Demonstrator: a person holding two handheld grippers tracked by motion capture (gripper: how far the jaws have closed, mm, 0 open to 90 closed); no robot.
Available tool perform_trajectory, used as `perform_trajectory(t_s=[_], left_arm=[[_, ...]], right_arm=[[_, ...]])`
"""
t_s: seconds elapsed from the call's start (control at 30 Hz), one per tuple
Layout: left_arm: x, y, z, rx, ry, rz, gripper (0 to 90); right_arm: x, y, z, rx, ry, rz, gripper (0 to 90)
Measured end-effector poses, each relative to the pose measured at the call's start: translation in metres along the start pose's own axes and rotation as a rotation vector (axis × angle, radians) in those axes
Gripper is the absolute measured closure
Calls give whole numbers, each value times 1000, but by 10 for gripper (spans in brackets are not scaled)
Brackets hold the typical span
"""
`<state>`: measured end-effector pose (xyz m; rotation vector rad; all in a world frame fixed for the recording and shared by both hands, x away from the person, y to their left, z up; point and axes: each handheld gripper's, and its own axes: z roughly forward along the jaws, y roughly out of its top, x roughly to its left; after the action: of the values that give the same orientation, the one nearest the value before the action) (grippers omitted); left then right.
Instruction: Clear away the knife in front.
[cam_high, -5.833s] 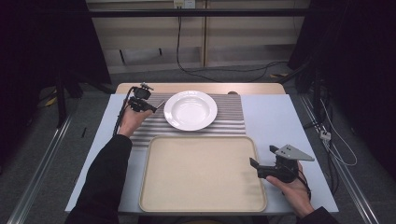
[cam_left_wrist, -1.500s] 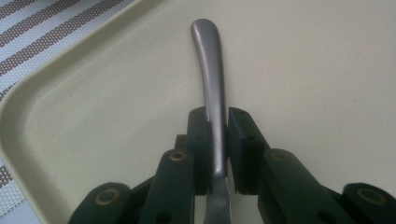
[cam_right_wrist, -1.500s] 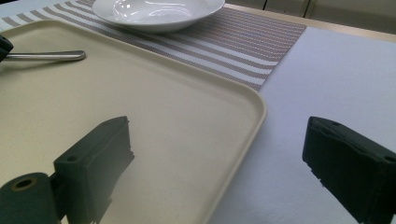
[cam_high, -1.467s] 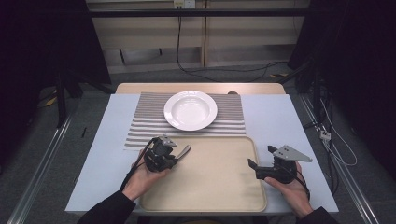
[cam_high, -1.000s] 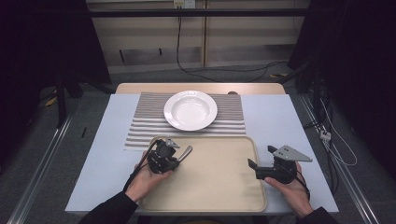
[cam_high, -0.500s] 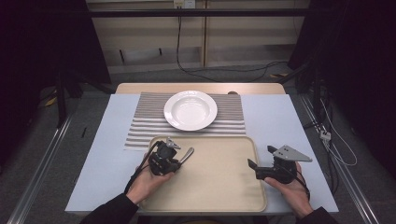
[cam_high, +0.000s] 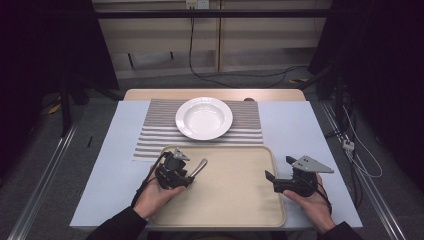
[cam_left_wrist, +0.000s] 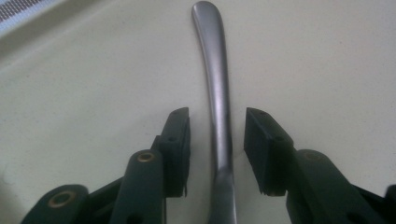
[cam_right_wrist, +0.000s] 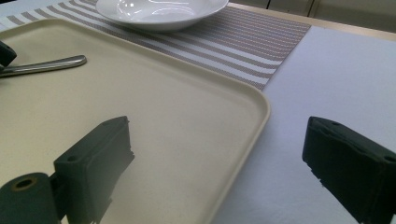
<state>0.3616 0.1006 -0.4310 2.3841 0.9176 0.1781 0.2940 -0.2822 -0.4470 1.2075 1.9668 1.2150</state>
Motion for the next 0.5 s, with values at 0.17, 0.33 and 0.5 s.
perform_trajectory(t_s=[0.17,0.33,0.5], left_arm=[[1,3,-7,-81,35,22,404],[-7,8,0,-116,28,73,280],[-19,10,1,-189,13,131,328]], right_arm=[[0,0,-1,-2,2,4,83],[-1,0,-1,-1,3,9,82],[0,0,-1,-3,5,7,82]])
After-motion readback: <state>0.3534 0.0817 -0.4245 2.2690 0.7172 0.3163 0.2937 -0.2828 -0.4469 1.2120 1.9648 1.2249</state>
